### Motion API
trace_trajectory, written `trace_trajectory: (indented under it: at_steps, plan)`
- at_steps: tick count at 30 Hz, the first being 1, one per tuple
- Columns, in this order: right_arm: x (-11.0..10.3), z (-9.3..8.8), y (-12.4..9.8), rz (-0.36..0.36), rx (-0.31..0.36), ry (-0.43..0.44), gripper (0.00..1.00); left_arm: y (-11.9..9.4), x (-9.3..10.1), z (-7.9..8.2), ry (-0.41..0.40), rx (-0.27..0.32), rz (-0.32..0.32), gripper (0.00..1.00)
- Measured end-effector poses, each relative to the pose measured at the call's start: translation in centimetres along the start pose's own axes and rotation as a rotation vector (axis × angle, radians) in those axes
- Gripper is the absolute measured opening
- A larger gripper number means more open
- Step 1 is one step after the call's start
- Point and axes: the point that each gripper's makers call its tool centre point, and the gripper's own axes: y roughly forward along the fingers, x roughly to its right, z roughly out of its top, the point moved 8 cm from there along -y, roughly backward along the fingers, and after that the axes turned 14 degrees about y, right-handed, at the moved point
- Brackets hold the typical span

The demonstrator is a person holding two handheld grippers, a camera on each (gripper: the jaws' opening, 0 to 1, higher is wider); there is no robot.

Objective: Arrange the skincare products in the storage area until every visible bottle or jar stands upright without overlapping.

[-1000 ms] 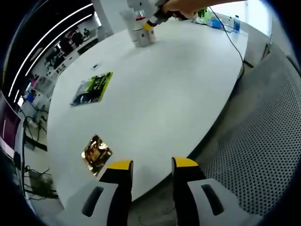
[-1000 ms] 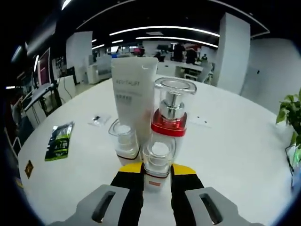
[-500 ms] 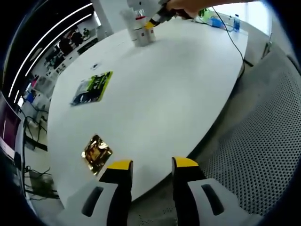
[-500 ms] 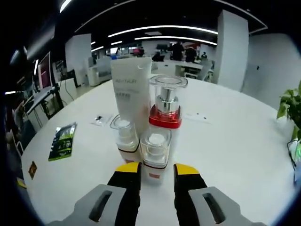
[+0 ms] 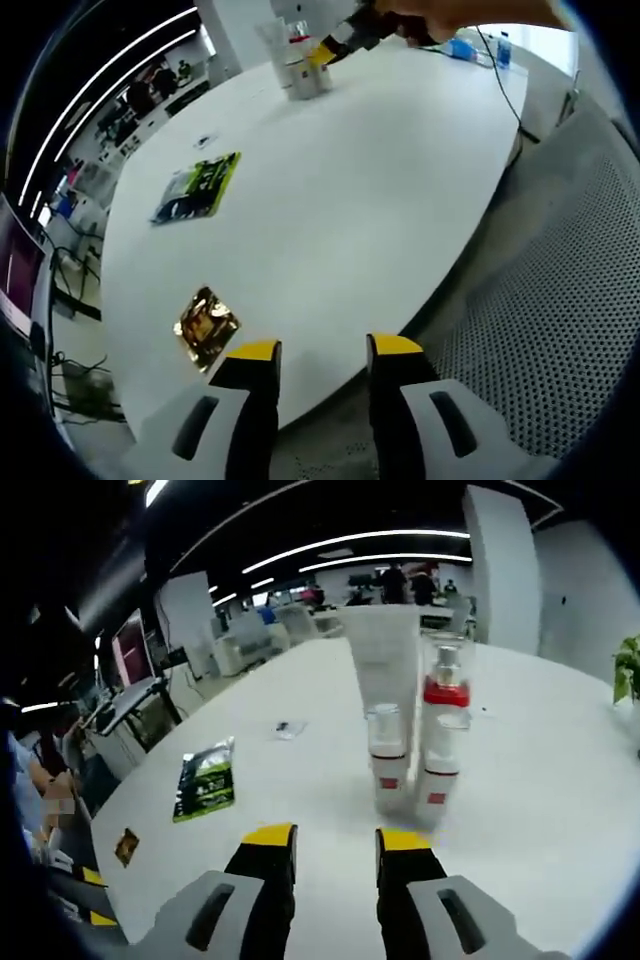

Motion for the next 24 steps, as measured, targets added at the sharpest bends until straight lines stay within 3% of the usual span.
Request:
trace_trajectory:
  at_steps: [4, 6, 8, 10, 15, 19, 24]
  plan:
    - [-4.8, 0.4, 2.2, 0.136, -0.062, -0.065, 0.37, 0.0, 0.0, 0.0, -0.009, 0.002, 0.002, 0.3]
    - [-8.0, 0.7, 4.2, 0.231, -0.124, -0.095, 0.51, 0.0, -0.1, 0.0, -0.011, 0.007, 0.008, 0.3]
    - [-10.0, 0.8, 5.8, 0.257, -0.165, -0.135, 0.64, 0.0, -0.2, 0.0, -0.019, 0.009, 0.01, 0.3]
    - [-11.3, 0.9, 7.0, 0.277, -0.191, -0.142, 0.69, 0.0, -0.2, 0.0, -0.02, 0.007, 0.012, 0.31]
    - [-13.7, -0.1, 10.9, 0.251, -0.325, -0.252, 0.78, -0.1, -0.3, 0.0, -0.026, 0.012, 0.022, 0.3]
    - [-14.7, -0.7, 13.3, 0.218, -0.363, -0.339, 0.82, -0.1, -0.3, 0.0, -0.026, 0.015, 0.026, 0.29]
    - [-15.5, -0.8, 16.1, 0.186, -0.417, -0.354, 0.86, -0.2, -0.4, 0.0, -0.029, 0.018, 0.03, 0.28]
